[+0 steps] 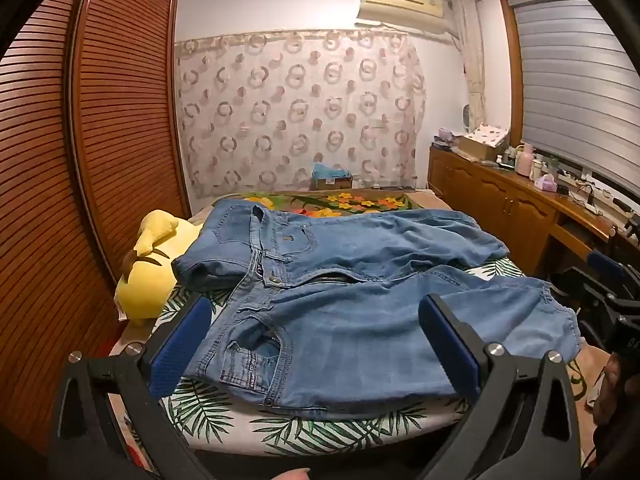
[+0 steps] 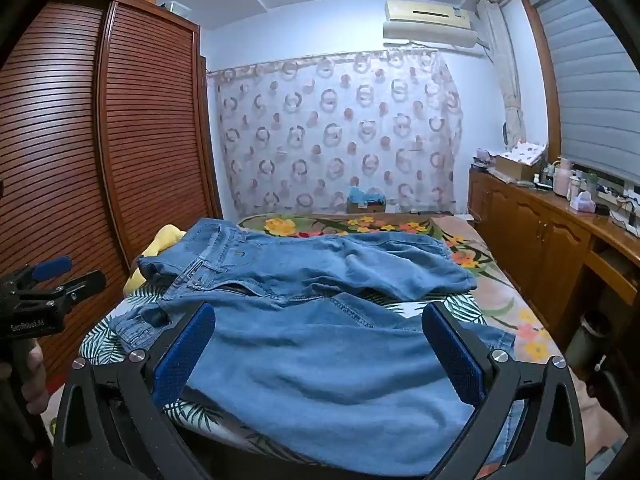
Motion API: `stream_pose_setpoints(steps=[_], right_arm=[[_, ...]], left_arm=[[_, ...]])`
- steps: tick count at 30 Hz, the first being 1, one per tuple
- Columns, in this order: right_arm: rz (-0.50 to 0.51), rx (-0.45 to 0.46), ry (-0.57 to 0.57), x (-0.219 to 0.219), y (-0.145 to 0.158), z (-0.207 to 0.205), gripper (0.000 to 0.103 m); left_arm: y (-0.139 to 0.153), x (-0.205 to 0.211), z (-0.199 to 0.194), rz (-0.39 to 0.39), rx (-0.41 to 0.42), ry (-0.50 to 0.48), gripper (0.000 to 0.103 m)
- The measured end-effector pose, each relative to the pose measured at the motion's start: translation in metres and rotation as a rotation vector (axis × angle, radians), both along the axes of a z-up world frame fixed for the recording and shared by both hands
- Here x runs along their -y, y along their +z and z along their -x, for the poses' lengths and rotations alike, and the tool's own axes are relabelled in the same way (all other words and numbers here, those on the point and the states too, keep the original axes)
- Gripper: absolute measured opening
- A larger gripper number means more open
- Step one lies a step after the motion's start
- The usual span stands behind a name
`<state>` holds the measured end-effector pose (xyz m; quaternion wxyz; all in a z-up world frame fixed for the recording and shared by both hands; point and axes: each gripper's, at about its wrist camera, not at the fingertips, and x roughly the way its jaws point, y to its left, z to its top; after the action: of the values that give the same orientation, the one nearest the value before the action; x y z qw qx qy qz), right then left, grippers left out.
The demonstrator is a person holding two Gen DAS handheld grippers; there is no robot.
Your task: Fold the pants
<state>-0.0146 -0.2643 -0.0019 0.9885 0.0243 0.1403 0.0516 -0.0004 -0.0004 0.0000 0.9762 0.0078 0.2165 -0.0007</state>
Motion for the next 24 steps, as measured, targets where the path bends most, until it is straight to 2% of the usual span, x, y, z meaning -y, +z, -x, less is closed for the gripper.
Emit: stream_pose_setpoints(steps=[5, 24], right_arm=[[-0.032, -0.011, -0.004, 0.009, 0.001, -0.002, 0.103], [-0.032, -0.003, -0.019, 0.001, -0.001, -0.001, 0.103]], left_arm=[[0.0, -0.001, 0.002, 0.003, -0.005, -0.001, 0.103], [0.0, -0.001, -0.005, 0.001, -0.007, 0.008, 0.103]])
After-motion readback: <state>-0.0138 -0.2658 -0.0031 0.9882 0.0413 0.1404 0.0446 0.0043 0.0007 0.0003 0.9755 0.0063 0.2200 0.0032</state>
